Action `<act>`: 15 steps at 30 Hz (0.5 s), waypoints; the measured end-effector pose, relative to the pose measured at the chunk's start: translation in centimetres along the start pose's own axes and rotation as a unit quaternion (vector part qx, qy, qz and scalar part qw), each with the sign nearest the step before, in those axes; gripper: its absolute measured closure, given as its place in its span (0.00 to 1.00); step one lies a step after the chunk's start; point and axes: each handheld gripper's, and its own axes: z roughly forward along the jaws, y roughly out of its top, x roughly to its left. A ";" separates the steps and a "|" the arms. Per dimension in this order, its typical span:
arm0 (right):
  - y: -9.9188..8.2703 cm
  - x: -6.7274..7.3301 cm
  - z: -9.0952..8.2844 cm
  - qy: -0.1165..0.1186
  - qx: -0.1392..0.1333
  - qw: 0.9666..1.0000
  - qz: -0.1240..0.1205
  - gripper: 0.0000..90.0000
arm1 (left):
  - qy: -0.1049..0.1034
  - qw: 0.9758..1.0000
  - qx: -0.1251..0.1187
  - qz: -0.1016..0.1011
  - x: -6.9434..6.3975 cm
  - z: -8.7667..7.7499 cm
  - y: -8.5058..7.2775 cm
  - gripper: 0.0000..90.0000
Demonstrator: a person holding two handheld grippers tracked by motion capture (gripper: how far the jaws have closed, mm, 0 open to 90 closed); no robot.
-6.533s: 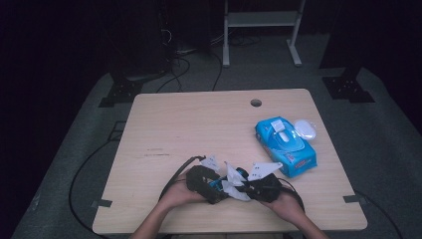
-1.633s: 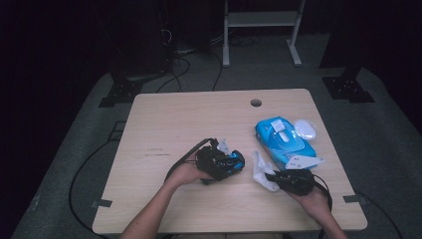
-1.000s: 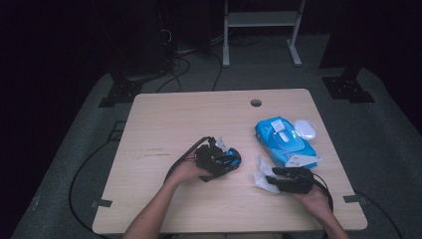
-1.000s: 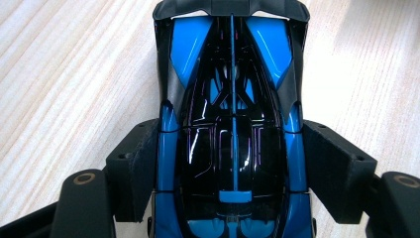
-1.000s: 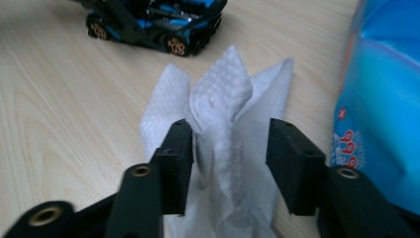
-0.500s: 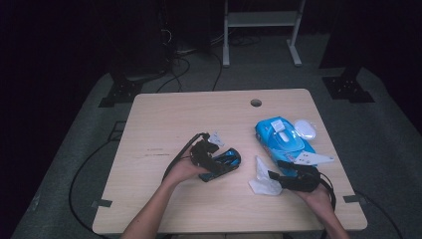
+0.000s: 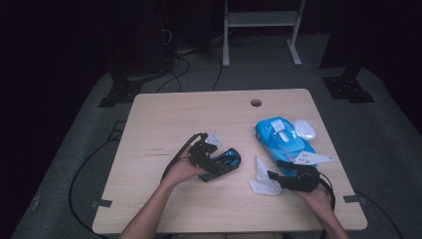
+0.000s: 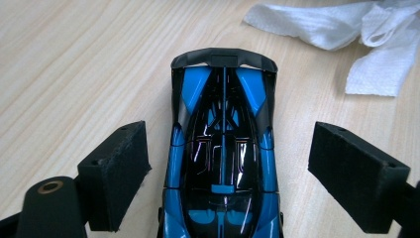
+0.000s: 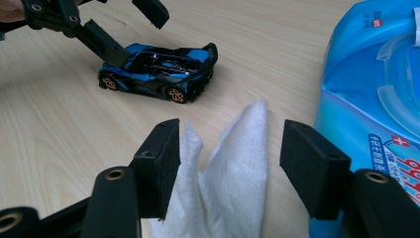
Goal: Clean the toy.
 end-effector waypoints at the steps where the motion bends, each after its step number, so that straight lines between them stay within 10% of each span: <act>1: 0.0 0.0 0.0 0.000 0.000 1.000 0.001 0.44 | 0.000 1.000 -0.005 0.000 -0.1 -0.2 -0.1 0.16; 15: 0.1 0.0 -0.3 0.001 -0.009 1.000 0.004 0.42 | 0.010 0.999 -0.047 -0.007 -1.3 -3.1 -2.0 0.13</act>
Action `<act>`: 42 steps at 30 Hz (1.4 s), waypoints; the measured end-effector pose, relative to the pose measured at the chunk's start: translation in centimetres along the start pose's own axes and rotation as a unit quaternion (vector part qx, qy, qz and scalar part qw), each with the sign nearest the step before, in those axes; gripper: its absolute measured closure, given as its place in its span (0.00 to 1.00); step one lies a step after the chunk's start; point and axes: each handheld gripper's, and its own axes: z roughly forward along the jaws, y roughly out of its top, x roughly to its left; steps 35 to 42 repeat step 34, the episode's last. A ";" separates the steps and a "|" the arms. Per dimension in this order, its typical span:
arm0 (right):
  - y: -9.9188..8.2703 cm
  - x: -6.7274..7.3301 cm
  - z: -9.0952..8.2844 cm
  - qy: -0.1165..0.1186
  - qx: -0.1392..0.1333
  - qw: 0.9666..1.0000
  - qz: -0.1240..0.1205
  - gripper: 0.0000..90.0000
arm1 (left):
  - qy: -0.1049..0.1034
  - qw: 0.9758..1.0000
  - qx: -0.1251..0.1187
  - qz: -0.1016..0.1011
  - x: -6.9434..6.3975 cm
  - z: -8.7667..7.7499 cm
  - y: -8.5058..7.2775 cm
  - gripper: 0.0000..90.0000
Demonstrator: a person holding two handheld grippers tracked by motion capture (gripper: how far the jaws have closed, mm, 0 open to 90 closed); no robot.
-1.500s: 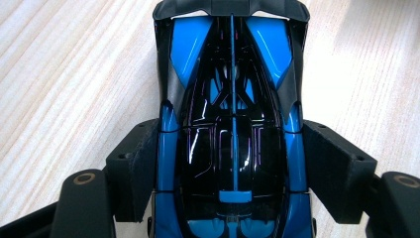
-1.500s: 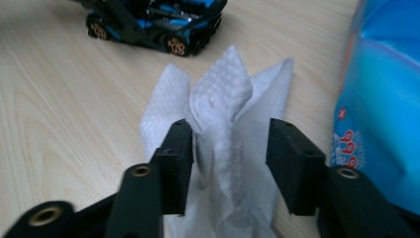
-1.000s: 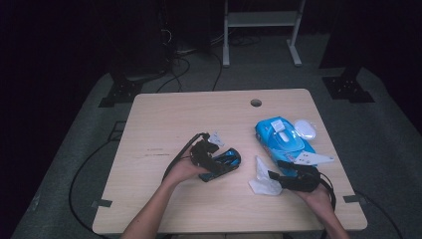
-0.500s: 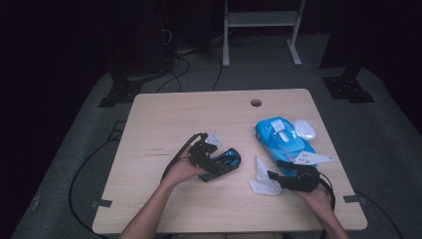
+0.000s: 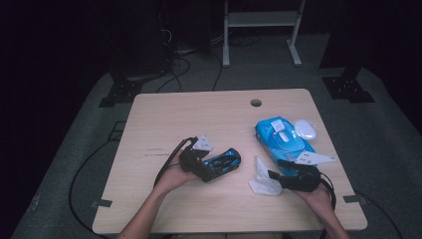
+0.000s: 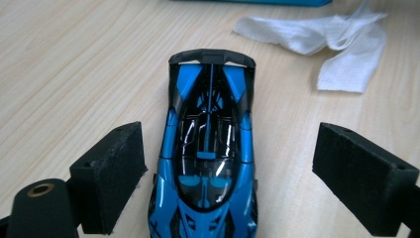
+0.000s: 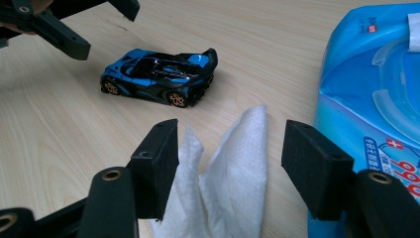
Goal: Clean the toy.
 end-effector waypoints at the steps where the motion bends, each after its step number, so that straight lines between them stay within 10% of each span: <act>1: 0.0 0.0 0.0 0.000 0.000 1.000 0.000 0.42 | 0.000 1.000 0.000 0.000 0.0 0.0 0.0 0.13; 42: 0.0 0.1 -0.6 -0.001 -0.007 1.000 0.001 0.38 | 0.023 0.999 -0.017 -0.024 -1.2 -3.8 -5.1 0.11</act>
